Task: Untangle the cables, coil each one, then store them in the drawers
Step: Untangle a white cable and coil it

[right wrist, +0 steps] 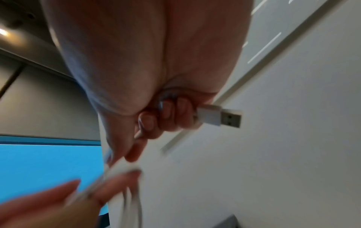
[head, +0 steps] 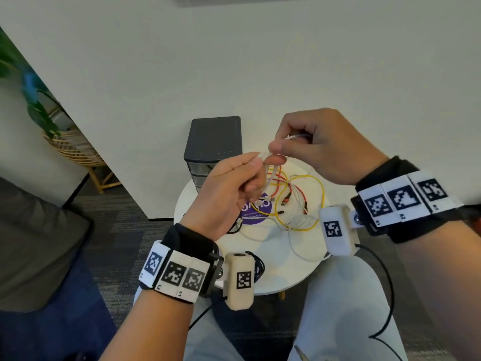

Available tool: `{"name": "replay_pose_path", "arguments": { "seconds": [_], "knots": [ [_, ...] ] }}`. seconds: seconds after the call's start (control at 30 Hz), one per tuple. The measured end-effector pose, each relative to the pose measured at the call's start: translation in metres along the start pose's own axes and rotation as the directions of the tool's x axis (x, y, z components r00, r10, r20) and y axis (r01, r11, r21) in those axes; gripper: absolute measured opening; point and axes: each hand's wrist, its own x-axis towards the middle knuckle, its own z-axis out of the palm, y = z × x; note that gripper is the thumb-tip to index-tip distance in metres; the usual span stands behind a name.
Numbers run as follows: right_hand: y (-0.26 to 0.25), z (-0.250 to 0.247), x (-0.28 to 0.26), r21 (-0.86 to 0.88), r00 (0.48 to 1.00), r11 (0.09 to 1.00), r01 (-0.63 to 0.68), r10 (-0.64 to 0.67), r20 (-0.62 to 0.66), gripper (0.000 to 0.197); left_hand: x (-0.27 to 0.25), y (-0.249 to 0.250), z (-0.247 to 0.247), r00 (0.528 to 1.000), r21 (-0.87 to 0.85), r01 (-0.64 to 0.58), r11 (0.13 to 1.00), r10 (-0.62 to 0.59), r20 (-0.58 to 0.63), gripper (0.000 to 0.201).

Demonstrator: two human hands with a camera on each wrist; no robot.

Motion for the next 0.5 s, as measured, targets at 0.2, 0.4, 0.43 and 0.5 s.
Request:
{"name": "replay_pose_path", "arguments": {
  "seconds": [0.2,0.4,0.43,0.5],
  "knots": [
    [0.009,0.034,-0.011,0.089,0.999,0.995,-0.036,0.039,-0.037,0.024,0.001,-0.002,-0.001,0.997,-0.136,0.045,0.990,-0.052,-0.052,0.037],
    [-0.004,0.065,-0.018,0.348,0.988,0.926,-0.145,0.156,-0.002,0.032,0.005,-0.008,-0.002,0.973,-0.258,0.025,0.966,-0.083,-0.215,0.029],
    [-0.004,0.071,-0.018,0.302,0.991,0.946,-0.117,0.129,-0.019,0.031,0.005,-0.009,-0.001,0.964,-0.261,0.033,0.965,-0.100,-0.247,0.032],
    [-0.002,0.079,-0.019,0.227,0.996,0.970,-0.087,0.093,-0.017,0.029,0.005,-0.009,0.000,0.938,-0.246,0.071,0.967,-0.149,-0.313,0.041]
  ]
}}
